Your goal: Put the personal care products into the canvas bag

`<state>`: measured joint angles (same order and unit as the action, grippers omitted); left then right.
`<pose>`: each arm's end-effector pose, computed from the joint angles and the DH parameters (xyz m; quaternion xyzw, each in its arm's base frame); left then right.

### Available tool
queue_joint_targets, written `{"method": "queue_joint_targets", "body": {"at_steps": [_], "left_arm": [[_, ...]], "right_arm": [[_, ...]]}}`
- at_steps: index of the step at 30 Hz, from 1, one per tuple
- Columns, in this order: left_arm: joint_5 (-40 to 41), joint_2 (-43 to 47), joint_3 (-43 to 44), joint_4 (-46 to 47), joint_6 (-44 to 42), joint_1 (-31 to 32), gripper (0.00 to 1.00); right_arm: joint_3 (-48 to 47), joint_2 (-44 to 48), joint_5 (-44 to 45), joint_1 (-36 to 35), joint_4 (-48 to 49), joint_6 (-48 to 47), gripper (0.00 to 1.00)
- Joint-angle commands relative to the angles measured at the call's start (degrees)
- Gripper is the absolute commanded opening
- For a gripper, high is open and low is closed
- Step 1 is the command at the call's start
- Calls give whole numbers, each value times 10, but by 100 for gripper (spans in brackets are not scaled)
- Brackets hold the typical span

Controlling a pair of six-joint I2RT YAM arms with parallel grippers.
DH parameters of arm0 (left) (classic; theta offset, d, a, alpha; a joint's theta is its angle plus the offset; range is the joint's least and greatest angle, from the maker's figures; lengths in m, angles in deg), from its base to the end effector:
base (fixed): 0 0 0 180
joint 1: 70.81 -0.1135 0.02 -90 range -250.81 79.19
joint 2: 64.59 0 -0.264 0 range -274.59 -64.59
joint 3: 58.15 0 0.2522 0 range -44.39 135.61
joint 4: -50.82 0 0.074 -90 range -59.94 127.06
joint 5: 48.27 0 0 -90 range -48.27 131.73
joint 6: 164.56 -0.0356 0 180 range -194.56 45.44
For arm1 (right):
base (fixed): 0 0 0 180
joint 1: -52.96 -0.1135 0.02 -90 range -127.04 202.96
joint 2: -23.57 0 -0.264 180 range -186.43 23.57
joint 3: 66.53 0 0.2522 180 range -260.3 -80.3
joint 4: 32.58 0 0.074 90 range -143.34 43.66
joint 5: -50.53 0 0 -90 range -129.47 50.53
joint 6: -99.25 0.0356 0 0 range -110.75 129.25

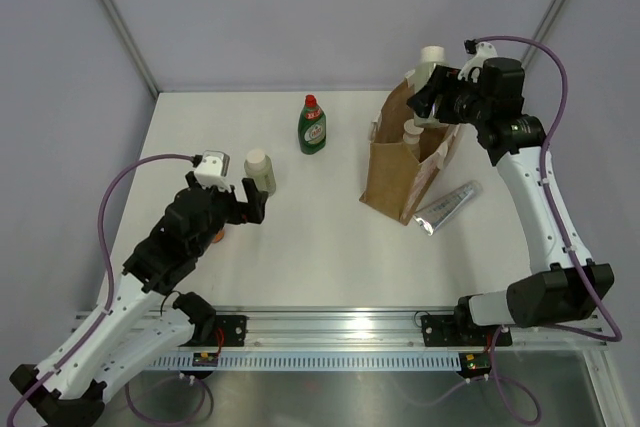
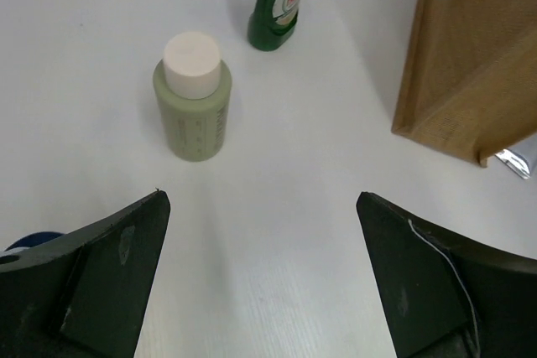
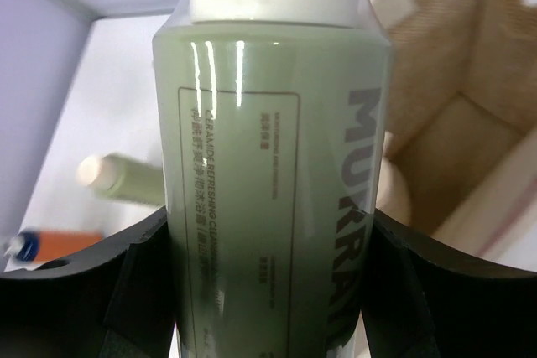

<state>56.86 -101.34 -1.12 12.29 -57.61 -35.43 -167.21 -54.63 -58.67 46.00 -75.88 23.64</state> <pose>0.1260 -0.0781 0.3249 0.0525 0.8052 -0.1604 0.5684 0.2960 0.0479 0.4301 -0.0419 0.8161 0.2386 0.5246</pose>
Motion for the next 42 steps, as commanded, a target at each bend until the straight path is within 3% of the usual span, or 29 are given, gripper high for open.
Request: {"method": "queue_joint_targets", "body": {"at_steps": [1,4,6,8,12,20,30,35,42], "left_arm": [[74,22,-7,9,16,-2,99],[93,28,-13,9,40,-2,99],[97,24,-19,9,54,-2,99],[107,18,-22,6,77,-2,99],[118,-14,-12,-13,147,-6,99],[93,-99,40,-43,279,-13,99],[118,-231,69,-45,313,-13,99],[118,-235,53,-40,316,-13,99],[133,-223,43,-39,300,-13,99]], "right_arm": [[-20,-31,146,0,58,49,0],[-5,-61,128,-5,62,37,0],[-5,-74,138,-10,55,34,9],[-6,-89,138,-14,51,30,19],[10,-105,152,-29,48,17,55],[2,-123,126,-37,33,-8,96],[22,-68,103,-37,17,-16,99],[25,-56,242,-31,25,-16,94],[-13,-81,288,-20,12,-35,85]]}}
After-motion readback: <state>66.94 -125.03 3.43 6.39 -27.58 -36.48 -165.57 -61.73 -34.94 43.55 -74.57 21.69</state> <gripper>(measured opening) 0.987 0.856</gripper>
